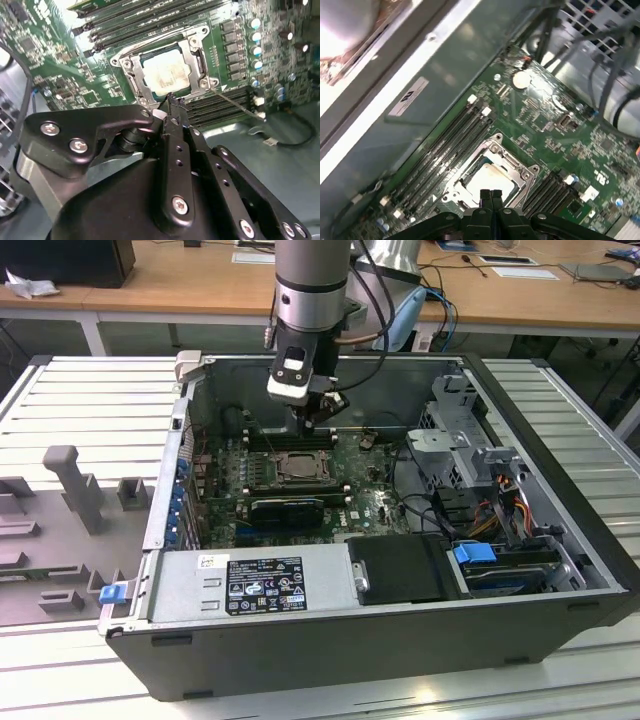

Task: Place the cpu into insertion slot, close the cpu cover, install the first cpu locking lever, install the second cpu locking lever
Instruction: 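Install the first cpu locking lever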

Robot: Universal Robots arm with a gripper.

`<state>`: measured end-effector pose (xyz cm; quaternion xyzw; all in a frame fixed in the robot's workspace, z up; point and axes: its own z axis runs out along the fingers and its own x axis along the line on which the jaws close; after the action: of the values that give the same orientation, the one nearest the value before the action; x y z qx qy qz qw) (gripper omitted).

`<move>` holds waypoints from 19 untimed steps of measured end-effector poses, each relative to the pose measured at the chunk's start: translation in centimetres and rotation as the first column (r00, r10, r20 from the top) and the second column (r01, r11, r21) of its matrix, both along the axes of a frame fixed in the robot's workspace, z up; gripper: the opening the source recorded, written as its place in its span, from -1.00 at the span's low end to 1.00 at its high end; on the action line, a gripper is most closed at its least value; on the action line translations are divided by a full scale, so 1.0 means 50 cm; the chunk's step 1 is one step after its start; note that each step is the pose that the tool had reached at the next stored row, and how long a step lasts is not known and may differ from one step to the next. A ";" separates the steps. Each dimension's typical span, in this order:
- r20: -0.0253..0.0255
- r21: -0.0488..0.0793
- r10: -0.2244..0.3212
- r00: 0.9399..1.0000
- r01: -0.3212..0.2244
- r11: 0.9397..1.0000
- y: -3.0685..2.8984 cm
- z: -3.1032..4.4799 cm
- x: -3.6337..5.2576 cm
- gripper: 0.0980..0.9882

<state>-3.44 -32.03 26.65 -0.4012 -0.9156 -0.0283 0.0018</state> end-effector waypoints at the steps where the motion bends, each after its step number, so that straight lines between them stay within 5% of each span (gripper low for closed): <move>1: 0.000 0.000 0.042 0.999 -0.042 0.999 0.000 0.000 0.000 -0.98; 6: 0.000 0.000 0.159 0.987 -0.159 0.987 0.000 0.000 0.000 -0.98; 9: 0.000 0.000 0.224 0.975 -0.224 0.975 0.000 0.000 0.000 -0.98; 12: 0.000 0.000 0.331 0.943 -0.331 0.943 0.000 0.000 0.000 -0.98; 15: 0.000 0.000 0.386 0.922 -0.386 0.922 0.000 0.000 0.000 -0.98; 19: 0.000 0.000 0.421 0.907 -0.421 0.907 0.000 0.000 0.000 -0.98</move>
<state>-3.44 -32.03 26.65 -0.1943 -0.9805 -0.0273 0.0078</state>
